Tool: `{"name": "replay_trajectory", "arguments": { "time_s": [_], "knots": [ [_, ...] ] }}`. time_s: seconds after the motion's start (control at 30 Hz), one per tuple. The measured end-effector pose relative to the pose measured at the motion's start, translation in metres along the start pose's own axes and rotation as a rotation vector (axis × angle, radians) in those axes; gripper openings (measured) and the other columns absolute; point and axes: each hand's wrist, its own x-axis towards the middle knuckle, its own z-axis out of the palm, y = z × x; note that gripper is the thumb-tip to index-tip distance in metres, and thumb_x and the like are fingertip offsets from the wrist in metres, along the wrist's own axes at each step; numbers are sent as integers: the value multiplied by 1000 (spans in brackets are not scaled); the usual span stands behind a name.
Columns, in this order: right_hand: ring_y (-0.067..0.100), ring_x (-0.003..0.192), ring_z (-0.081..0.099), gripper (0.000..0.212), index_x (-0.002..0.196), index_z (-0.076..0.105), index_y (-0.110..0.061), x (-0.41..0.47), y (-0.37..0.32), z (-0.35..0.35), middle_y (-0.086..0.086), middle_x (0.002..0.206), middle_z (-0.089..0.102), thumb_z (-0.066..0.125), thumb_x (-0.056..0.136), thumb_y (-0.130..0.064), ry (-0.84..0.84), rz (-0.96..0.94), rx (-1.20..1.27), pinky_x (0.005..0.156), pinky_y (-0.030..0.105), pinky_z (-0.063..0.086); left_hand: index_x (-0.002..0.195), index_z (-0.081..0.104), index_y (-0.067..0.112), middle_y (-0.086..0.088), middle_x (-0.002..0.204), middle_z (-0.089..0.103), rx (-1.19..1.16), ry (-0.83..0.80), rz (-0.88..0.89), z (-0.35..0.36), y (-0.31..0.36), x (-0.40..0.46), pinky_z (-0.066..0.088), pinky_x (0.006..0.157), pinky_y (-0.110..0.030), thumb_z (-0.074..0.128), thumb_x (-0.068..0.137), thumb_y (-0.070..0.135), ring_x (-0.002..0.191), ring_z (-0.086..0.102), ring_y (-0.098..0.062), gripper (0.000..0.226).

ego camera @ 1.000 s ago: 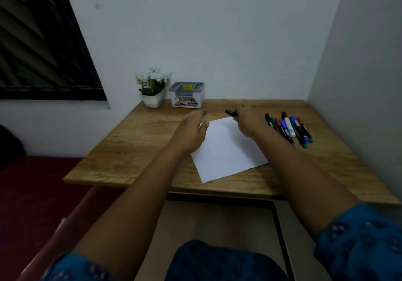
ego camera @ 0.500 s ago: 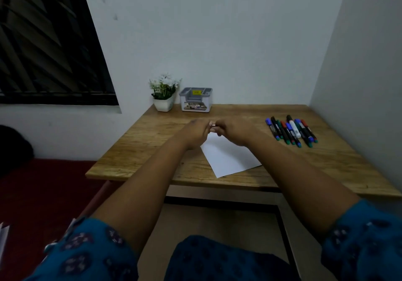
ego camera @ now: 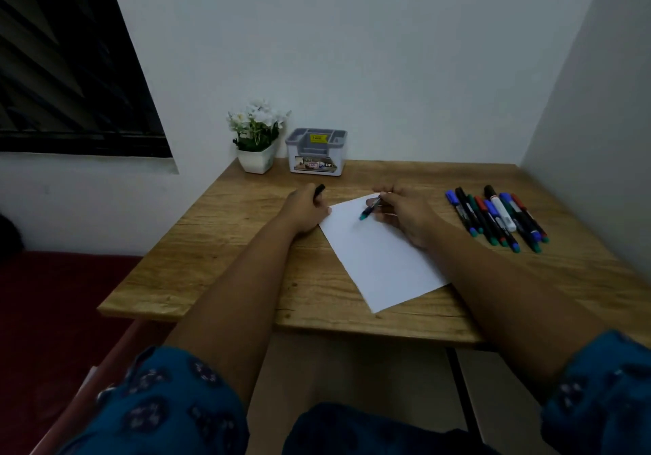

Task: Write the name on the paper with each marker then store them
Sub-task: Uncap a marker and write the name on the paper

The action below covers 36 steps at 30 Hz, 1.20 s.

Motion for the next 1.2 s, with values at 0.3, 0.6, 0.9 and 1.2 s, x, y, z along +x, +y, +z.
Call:
{"name": "replay_trajectory", "arguments": {
  "time_s": [0.3,0.6,0.9,1.2],
  "knots": [
    [10,64,66,10,96,62,-8,20,-17,-14,2,75,74,68,89,-7,-192,-108,-345,63,21,54,65,41,20,-6,67,64,-269,-619,-231,-34,-6,24,55,57,-19,81,72,3,65,68,-14,44],
    [19,90,63,21,117,55,-14,33,-1,33,4,98,69,43,103,-26,42,-274,-807,80,31,45,73,40,20,-4,74,56,-170,-409,-81,-37,-15,29,42,63,-30,85,70,24,66,53,-16,45],
    [13,84,61,35,116,66,-15,23,11,45,2,92,68,46,101,-39,-12,-302,-662,88,32,48,69,40,20,2,62,58,-220,-517,-176,-58,-37,18,50,53,-16,83,69,6,53,61,-5,45],
    [20,75,66,10,83,72,-6,24,-3,78,23,88,71,64,87,-1,-406,-222,-448,79,35,55,66,40,22,-2,73,58,-272,-536,-200,-59,-42,19,52,58,-17,82,70,3,67,61,-9,47]
  ]
}}
